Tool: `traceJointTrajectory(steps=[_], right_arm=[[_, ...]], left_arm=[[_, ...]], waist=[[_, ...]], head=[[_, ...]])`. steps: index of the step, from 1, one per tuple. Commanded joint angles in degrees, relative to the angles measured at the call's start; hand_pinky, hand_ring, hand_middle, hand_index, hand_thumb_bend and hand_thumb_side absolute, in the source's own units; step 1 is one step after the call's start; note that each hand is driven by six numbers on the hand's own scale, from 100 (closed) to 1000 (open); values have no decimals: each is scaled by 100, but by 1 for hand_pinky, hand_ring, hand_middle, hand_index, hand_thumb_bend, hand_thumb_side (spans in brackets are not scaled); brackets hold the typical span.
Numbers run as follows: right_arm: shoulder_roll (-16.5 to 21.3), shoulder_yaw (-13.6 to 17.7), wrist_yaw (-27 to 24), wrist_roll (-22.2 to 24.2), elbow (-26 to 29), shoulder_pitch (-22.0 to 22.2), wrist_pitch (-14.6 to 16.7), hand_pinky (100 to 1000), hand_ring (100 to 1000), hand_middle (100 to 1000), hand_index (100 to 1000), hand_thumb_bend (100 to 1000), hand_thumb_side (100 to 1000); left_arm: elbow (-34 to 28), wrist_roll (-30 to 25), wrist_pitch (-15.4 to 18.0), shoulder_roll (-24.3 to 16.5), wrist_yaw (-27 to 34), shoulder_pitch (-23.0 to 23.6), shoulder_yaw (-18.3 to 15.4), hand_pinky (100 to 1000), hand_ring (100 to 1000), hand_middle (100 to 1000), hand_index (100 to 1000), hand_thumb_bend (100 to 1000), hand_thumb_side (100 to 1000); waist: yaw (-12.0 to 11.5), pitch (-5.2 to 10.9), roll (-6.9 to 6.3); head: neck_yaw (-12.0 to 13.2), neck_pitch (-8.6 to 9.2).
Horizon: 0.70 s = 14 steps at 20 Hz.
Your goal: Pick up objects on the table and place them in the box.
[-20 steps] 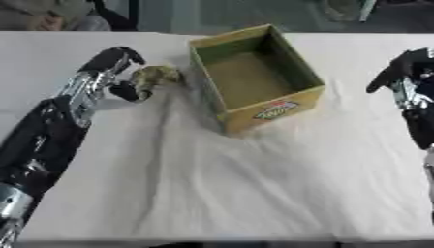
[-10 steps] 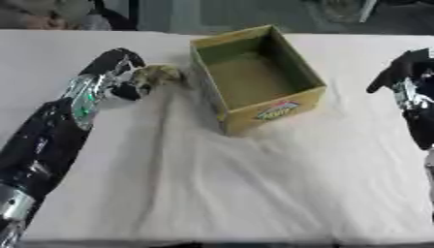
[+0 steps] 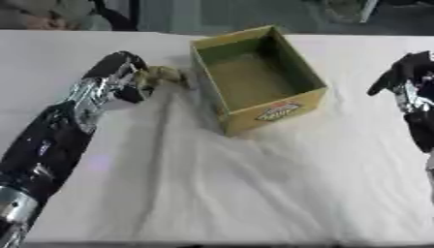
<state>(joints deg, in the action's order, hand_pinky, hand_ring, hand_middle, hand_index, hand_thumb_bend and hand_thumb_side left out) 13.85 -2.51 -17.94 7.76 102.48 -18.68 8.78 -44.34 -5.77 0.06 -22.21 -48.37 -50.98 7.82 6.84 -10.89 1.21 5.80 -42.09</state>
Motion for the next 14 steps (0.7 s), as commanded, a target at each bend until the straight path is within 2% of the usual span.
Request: traceJointTrajectory(steps=[1,6,14], right_arm=[[77,43,-11,-3,72,-101,13,445,464,433,514,100,122],[86,46,-6,-3,80,-138,18,444,463,433,513,100,122],[83,52,-10,-6,83,-152,20,445,464,433,514,100,118]], left_arm=[[-53,55,-2,-92,55,-99,-27,713,659,632,740,276,164],[-67,244,-11,-83,80,-103,-15,601,517,485,636,100,171],[-144,574,43,-90,151,-100,-4,467,321,277,413,100,263]], waist=[[23,42,4],[36,-23,11],[19,-18,26]], head=[[11,95],[25,123],[30,128]])
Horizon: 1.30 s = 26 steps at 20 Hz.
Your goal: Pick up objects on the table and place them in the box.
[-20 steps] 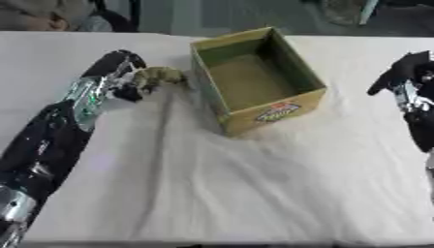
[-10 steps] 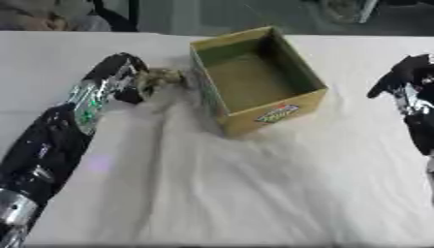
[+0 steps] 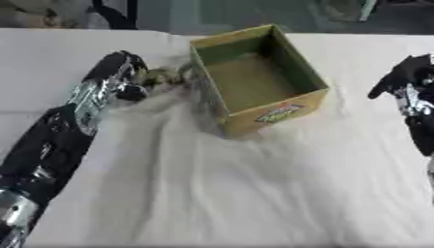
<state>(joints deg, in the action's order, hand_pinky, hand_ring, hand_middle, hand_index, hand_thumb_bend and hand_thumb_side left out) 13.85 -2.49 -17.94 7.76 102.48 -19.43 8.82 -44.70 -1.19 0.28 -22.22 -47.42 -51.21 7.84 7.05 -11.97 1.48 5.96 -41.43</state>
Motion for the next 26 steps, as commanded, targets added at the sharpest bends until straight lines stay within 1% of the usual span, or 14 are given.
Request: traceJointTrajectory(steps=[1,3,6,12,20,26], right_arm=[[81,50,-11,-5,83,-77,16,445,464,433,514,100,118],[79,52,-13,-6,83,-75,16,445,464,433,514,100,116],[77,56,-17,-8,83,-73,15,446,464,433,514,100,115],[72,60,-20,-7,80,-63,14,446,464,433,514,100,114],[71,68,-18,-9,76,-51,15,446,464,434,514,100,114],[69,80,-14,-16,66,-20,15,447,464,434,515,100,114]], left_arm=[[-139,192,22,-91,91,-79,-14,454,300,252,391,100,262],[-191,361,10,-93,197,-78,-26,437,263,203,343,100,262],[-263,519,1,-106,376,-76,8,426,246,175,315,100,262],[-476,589,-57,-140,630,-106,57,393,218,124,266,100,268],[-713,616,-115,-201,908,-138,82,386,203,101,245,100,274],[-1151,507,-193,-332,1280,-220,65,386,197,100,241,100,288]], waist=[[-6,97,0],[-12,113,3],[-18,136,4],[-31,165,3],[-41,182,0],[-63,219,-10]], head=[[15,63],[15,64],[15,75],[13,79],[0,70],[-18,53]])
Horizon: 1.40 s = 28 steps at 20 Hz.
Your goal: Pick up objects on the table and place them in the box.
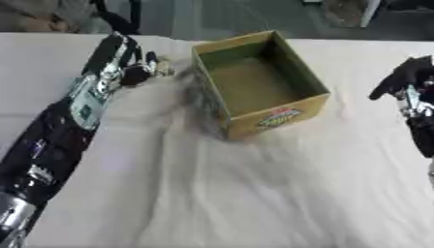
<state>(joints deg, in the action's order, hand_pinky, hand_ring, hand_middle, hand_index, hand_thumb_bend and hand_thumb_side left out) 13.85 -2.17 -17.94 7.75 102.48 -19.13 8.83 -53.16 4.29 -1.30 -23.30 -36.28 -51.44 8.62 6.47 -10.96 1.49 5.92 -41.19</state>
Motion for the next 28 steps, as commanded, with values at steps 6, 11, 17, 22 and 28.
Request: traceJointTrajectory(steps=[6,11,17,22,28], right_arm=[[81,51,-9,-20,56,-20,13,447,465,434,515,100,113],[78,39,-13,-13,52,-15,11,447,464,433,515,100,111],[51,-7,-34,28,46,-39,0,446,463,433,514,100,113],[26,-53,-48,77,52,-122,-8,445,463,432,514,100,113],[13,-100,-64,132,75,-245,-17,445,463,432,514,100,117]], left_arm=[[-824,-139,-174,-377,747,-312,-21,382,192,100,238,100,314],[-1091,-262,-218,-294,1050,-492,109,382,193,100,238,100,324],[-1007,-393,-138,103,888,-783,300,384,197,100,245,100,323],[-816,-340,-35,354,737,-948,342,384,199,100,249,100,327],[-697,-253,72,437,637,-1059,349,386,201,101,252,100,329]], waist=[[-35,160,-34],[-38,179,-15],[12,175,22],[170,97,26],[420,-55,-10]], head=[[-27,3],[-3,1],[86,15],[173,77],[312,204]])
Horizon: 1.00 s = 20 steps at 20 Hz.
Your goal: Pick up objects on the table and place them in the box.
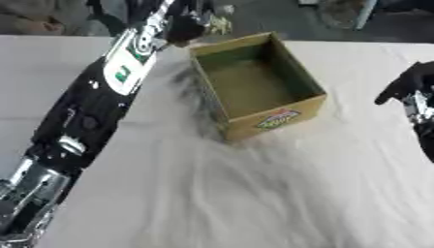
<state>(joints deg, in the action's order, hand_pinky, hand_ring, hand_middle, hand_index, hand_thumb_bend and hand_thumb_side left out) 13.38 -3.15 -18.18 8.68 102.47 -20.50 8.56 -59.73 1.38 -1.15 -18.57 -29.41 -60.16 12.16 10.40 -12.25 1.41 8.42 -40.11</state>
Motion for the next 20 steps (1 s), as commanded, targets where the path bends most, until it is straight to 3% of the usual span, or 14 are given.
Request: traceJointTrajectory(steps=[1,13,14,15,20], right_arm=[[60,-7,-42,44,80,-126,9,445,463,432,514,100,118],[73,-41,-37,89,110,-282,4,444,462,431,514,100,126],[74,-44,-37,93,113,-292,4,444,462,431,514,100,131],[74,-45,-31,95,114,-300,3,444,462,431,514,100,128],[81,-45,-21,99,110,-306,1,444,462,431,514,100,133]], left_arm=[[-32,51,71,-29,-54,-198,-5,386,201,102,252,100,328],[100,-60,222,172,-266,-137,93,396,203,105,256,100,303],[121,-70,234,192,-294,-125,97,397,203,105,256,100,219],[141,-77,246,210,-322,-112,101,397,204,105,256,100,298],[235,-130,342,302,-523,-45,177,405,210,113,262,100,284]], waist=[[69,46,-12],[440,-210,-129],[461,-225,-139],[480,-238,-148],[549,-288,-206]], head=[[83,114],[182,289],[184,306],[186,321],[191,349]])
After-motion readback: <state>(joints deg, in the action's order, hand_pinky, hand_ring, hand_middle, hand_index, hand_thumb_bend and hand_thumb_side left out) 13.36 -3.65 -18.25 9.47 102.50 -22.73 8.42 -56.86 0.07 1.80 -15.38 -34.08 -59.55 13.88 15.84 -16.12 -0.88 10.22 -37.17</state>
